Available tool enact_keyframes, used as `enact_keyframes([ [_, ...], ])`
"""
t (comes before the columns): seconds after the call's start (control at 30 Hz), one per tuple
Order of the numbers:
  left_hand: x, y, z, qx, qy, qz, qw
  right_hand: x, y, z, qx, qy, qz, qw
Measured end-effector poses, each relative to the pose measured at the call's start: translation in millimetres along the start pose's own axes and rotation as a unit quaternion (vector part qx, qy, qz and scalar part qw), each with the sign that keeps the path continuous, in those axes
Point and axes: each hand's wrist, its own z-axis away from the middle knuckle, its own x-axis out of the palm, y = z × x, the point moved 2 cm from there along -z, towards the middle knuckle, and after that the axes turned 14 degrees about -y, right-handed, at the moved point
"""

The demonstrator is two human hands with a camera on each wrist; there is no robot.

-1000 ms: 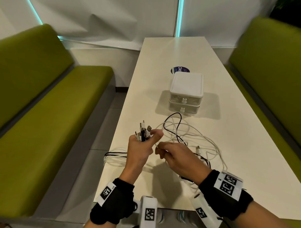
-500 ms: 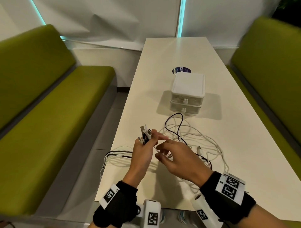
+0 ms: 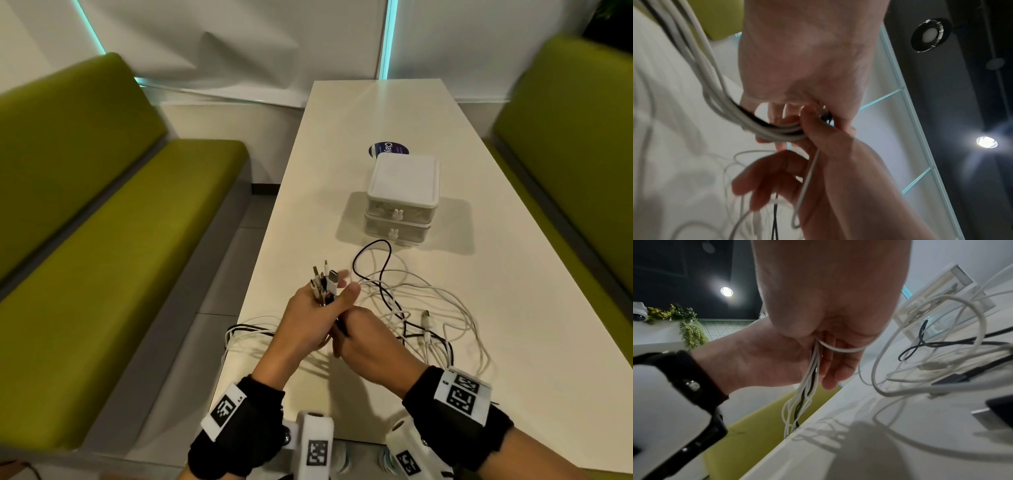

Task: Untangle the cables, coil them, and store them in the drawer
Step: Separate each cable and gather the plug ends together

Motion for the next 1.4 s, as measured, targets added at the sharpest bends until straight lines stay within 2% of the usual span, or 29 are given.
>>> enact_keyframes([
  [0.1, -16, 7, -1, 0.018, 0.044, -0.013, 0.999, 3, 1, -3, -0.005, 0.008, -0.016, 1.000],
  [0.17, -21, 18, -4, 0.089, 0.048, -0.016, 0.995, 5, 1, -4, -0.002, 0.008, -0.018, 1.000],
  [0.23, -17, 29, -7, 0.152, 0.022, -0.053, 0.987, 4, -3, -3, -0.007, 0.006, -0.031, 0.999],
  [0.3, -11, 33, -10, 0.186, 0.038, -0.115, 0.975, 2, -6, -2, -0.007, 0.002, -0.053, 0.999],
  [0.4, -6, 26, -10, 0.211, 0.088, -0.177, 0.957, 0, -8, 1, 0.003, -0.016, -0.084, 0.996],
  [0.53, -1, 17, -8, 0.231, 0.104, -0.228, 0.940, 2, -5, 4, 0.023, -0.038, -0.094, 0.995],
  [0.63, 0, 15, -7, 0.193, 0.101, -0.201, 0.955, 5, 0, 0, 0.016, -0.027, -0.058, 0.998],
  [0.73, -5, 6, -5, 0.156, 0.045, -0.060, 0.985, 3, 2, -4, 0.014, -0.010, -0.044, 0.999],
  [0.8, -10, -3, -2, 0.099, 0.018, 0.013, 0.995, 2, 1, -6, 0.003, -0.005, -0.036, 0.999],
  [0.93, -13, -1, 2, -0.030, -0.081, 0.013, 0.996, 6, 1, -6, -0.020, 0.015, -0.036, 0.999],
  [1.07, -12, 4, 6, -0.087, -0.143, 0.000, 0.986, 7, -2, -4, -0.035, 0.014, -0.001, 0.999],
  [1.17, -7, 11, 6, -0.083, -0.130, -0.009, 0.988, 5, -1, -4, -0.031, 0.003, 0.010, 0.999],
  [1.27, -2, 12, 4, -0.068, -0.086, -0.029, 0.994, 2, 2, -3, -0.016, 0.003, 0.004, 1.000],
  [1.4, 4, 9, 4, -0.036, -0.029, 0.009, 0.999, 1, 5, -5, -0.011, 0.011, 0.045, 0.999],
])
